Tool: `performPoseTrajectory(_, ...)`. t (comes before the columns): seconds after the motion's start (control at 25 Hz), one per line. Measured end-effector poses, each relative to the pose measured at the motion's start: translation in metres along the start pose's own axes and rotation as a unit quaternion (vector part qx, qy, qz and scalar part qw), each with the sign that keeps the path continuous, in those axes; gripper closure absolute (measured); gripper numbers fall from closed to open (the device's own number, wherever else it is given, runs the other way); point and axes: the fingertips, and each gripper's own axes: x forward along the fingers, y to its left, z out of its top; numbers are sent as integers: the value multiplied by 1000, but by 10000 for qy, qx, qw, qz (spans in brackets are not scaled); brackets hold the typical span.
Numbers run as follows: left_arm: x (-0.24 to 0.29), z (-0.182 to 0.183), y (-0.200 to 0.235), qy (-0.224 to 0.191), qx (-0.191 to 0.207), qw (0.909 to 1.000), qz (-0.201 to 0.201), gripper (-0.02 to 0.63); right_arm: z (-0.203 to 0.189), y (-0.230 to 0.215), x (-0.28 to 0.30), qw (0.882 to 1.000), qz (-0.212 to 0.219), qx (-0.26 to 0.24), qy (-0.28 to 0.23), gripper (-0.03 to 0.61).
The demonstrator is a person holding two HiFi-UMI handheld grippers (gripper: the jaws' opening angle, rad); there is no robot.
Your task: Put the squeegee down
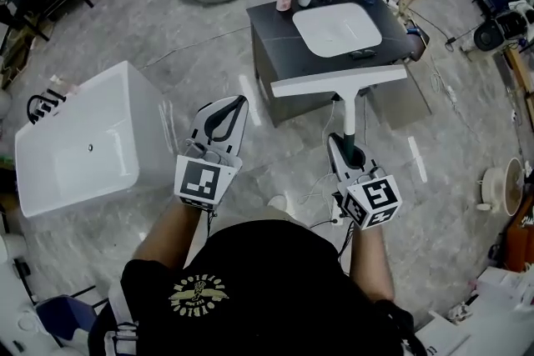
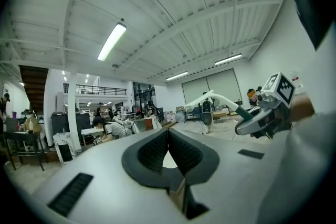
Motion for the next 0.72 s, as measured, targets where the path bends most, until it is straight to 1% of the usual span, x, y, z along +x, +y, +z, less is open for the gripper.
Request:
performPoseTrajectory(0.08, 13, 5, -3, -56, 14, 9999, 98, 591, 0, -15, -2, 10000, 50, -7, 3, 551)
performPoseTrajectory(0.2, 24, 19, 0, -289, -60, 9987, 422, 591, 0, -32, -4, 9999, 120, -18, -16, 551)
performPoseTrajectory(0.24, 25, 21, 2, -313, -64, 9981, 524, 591, -1, -36, -3, 9999, 154, -5, -32, 551)
performPoseTrajectory(0.32, 27, 20, 6, -235, 26, 9978, 625, 591, -4, -41, -2, 9997, 216, 50, -62, 551)
performPoseTrajectory(0.48, 31, 17, 3, -43, 57, 9981, 605, 591, -5, -47, -2, 9995, 288, 104, -89, 551)
performPoseTrajectory(0.6, 33, 16, -4, -12, 136, 9989, 448, 591, -4, -50, -1, 9994, 297, 136, -105, 551)
performPoseTrajectory(0.72, 34, 1, -7, 282, 131, 9991, 300, 591, -2, -52, 4, 9994, 292, 120, -148, 551)
